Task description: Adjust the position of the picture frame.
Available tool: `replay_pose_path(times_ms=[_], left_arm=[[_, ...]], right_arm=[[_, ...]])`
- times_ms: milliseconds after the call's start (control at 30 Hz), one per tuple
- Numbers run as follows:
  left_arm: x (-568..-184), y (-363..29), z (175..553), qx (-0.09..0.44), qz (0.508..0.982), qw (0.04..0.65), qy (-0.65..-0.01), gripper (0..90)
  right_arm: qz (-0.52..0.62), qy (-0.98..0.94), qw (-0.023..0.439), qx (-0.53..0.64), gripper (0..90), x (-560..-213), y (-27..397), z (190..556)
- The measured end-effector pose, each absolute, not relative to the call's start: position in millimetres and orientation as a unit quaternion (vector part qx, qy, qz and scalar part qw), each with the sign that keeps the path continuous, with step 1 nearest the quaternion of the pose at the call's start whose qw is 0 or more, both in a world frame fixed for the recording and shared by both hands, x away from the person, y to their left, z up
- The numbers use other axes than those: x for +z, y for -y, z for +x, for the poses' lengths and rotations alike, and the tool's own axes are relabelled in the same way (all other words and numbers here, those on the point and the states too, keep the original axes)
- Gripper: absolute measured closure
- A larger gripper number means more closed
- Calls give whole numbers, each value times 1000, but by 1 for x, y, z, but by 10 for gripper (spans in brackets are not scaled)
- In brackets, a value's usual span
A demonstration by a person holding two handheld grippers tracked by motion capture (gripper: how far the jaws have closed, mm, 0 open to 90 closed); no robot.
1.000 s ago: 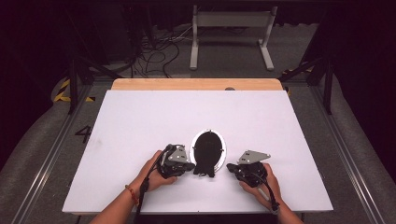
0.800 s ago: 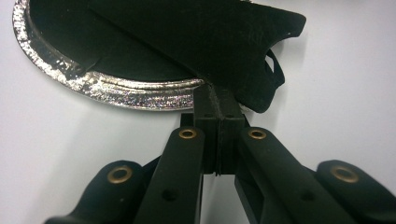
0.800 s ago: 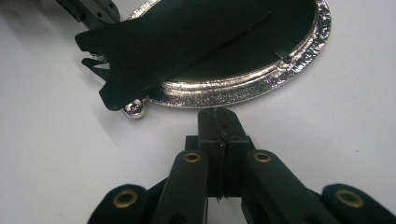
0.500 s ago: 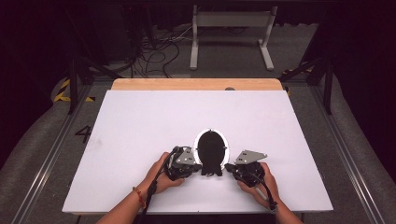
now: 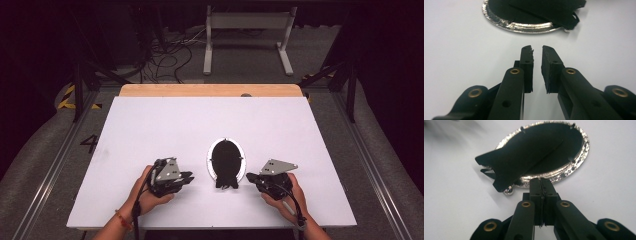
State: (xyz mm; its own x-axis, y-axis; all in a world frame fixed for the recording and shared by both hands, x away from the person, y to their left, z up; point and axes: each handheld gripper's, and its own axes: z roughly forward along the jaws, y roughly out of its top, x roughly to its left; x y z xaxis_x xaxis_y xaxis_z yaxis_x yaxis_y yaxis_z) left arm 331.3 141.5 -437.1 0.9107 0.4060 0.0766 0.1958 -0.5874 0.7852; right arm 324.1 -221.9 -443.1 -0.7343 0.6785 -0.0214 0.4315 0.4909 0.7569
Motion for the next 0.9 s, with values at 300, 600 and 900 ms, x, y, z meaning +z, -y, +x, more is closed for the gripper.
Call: replay_pose_path(times_ms=[300, 600, 900], left_arm=[[-448, -194, 311, 153, 853, 430, -252, 689], [-454, -211, 320, 158, 847, 421, -282, 499], [-457, -211, 321, 172, 845, 414, -292, 357]], right_arm=[[315, -863, 137, 370, 900, -457, 197, 319], [316, -860, 136, 378, 898, -451, 203, 320], [323, -857, 138, 376, 845, -444, 234, 314]])
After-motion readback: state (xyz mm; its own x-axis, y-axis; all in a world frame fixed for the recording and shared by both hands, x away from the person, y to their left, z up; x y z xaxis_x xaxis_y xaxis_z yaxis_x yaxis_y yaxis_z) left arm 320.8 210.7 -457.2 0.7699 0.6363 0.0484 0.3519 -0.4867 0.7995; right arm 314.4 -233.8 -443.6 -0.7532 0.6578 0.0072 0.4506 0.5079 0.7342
